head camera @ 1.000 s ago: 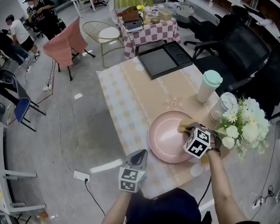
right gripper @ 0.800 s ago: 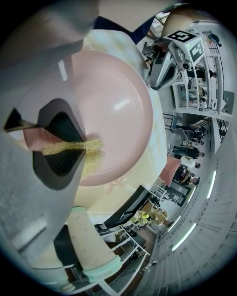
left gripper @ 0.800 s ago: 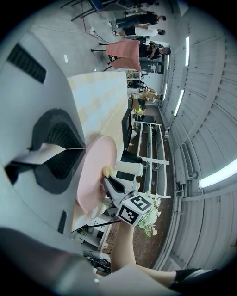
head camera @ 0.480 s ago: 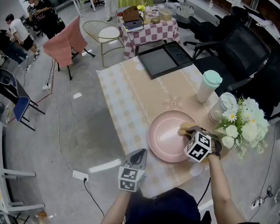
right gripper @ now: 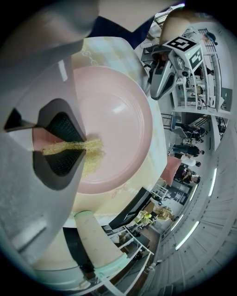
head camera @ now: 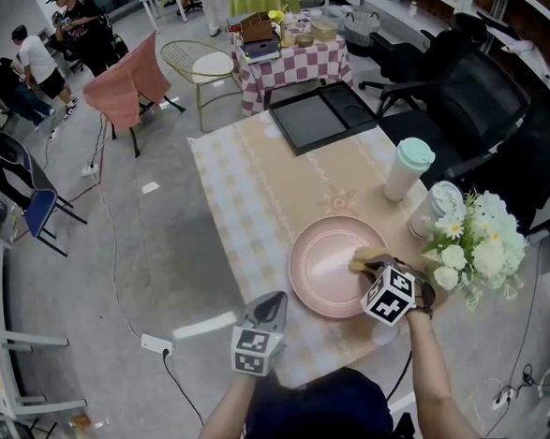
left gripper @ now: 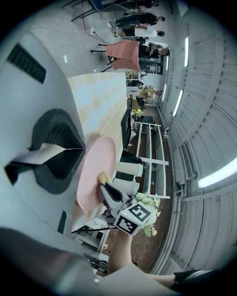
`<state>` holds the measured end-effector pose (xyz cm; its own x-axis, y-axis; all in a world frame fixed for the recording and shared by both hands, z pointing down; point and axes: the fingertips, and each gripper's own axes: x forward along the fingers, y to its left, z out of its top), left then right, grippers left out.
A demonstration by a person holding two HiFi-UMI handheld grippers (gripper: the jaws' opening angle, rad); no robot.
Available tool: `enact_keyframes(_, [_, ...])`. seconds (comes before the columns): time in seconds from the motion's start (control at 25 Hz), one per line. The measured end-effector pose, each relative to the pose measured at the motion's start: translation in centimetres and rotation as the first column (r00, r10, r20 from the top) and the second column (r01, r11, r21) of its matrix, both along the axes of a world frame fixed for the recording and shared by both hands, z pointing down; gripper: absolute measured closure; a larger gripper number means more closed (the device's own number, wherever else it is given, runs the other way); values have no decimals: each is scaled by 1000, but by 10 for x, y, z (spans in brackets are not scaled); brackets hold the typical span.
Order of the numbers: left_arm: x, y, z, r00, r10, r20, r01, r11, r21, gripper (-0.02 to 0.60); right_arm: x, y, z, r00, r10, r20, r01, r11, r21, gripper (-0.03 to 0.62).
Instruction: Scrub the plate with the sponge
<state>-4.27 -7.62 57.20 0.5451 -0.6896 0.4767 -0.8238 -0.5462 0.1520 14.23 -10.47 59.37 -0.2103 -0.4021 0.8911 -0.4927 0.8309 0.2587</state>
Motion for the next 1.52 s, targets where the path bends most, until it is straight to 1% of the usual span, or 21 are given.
enact_keyframes(0.28, [0, -1, 0, 1000, -1, 0, 1, 1000, 1, 569, -2, 11, -1, 1000, -4, 5, 4, 999, -36, 543])
enact_keyframes(1.0, [0, -1, 1, 1000, -11, -1, 11, 1000, 4, 569, -8, 35, -1, 1000, -31, -1, 31, 997, -65, 543])
enact_keyframes(1.52, [-1, -3, -2, 1000, -17, -4, 17, 1000, 12, 569, -19, 54, -4, 998, -52, 26, 55, 992, -114, 543])
